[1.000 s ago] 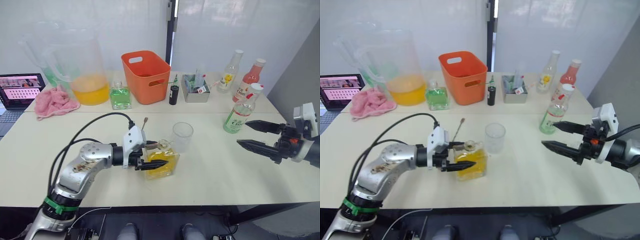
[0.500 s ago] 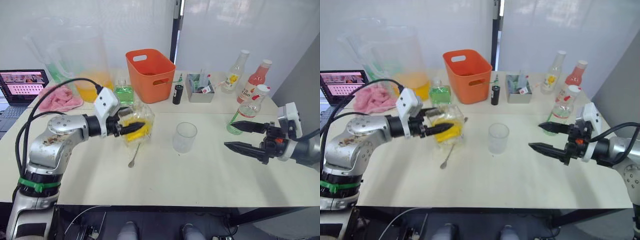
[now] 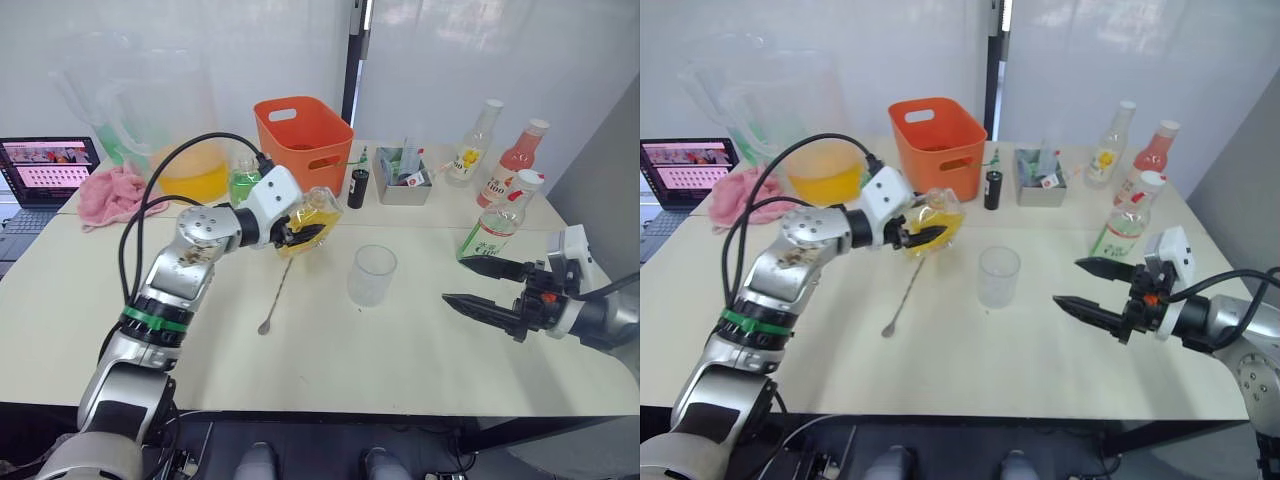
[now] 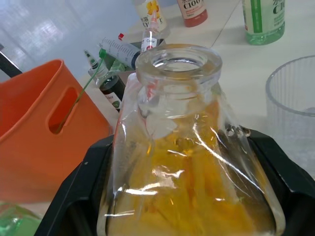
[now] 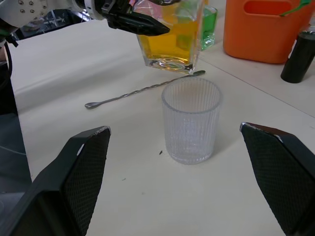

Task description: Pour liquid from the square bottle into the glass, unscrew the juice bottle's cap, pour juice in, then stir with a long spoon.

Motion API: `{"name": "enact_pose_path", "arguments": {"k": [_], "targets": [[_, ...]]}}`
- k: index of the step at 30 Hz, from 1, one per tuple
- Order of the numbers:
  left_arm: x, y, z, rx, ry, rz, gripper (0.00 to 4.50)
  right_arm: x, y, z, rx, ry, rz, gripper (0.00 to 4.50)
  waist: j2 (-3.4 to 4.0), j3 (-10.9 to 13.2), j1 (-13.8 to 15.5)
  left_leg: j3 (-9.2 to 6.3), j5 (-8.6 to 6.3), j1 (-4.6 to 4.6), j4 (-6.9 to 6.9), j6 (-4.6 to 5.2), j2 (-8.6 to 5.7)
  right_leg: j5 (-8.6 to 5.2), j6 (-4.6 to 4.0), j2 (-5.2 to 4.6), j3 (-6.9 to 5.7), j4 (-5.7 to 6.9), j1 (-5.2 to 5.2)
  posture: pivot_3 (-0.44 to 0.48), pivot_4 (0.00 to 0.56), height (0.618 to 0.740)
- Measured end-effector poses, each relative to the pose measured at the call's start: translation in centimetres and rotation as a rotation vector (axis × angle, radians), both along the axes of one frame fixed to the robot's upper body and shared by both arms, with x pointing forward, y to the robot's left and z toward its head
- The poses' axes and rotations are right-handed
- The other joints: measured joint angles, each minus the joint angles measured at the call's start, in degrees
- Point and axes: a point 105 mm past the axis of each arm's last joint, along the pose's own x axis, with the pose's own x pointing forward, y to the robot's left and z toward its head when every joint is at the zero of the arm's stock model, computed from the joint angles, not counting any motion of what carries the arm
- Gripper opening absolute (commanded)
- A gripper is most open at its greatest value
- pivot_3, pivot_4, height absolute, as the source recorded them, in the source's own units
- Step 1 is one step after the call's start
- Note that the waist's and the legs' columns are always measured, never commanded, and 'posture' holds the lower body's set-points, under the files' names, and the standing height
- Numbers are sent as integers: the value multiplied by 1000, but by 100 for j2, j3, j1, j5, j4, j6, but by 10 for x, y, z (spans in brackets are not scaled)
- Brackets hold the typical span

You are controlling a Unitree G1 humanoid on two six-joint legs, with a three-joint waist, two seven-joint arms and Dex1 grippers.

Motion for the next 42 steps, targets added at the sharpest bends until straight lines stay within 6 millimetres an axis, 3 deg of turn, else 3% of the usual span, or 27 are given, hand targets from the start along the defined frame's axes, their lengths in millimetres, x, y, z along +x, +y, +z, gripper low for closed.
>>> {"name": "enact_pose_path", "arguments": {"k": [7,14,31,42], "targets": [[16,-18,-2,113,-168,-13,2803,-9,5,-5,21,27,-20,4447,0,0,33,0,-1,-3,0,1,-1,1,1,0,0,-2,1,0,150,738],[25,-31,-22,183,-237,-18,2803,-13,9,-7,38,24,-51,4447,-1,1,34,0,-1,-5,1,1,-1,1,5,0,0,-1,-1,0,150,738],[19,-60,-22,305,-497,-97,2803,-13,11,-11,34,34,-95,4447,-1,1,37,0,-1,-6,1,1,-2,4,6,0,0,0,0,0,150,738],[16,-67,-25,348,-560,-115,2803,-10,11,-8,28,31,-108,4447,-1,1,35,0,-1,-6,2,1,-2,4,8,0,1,1,0,0,150,738]]}}
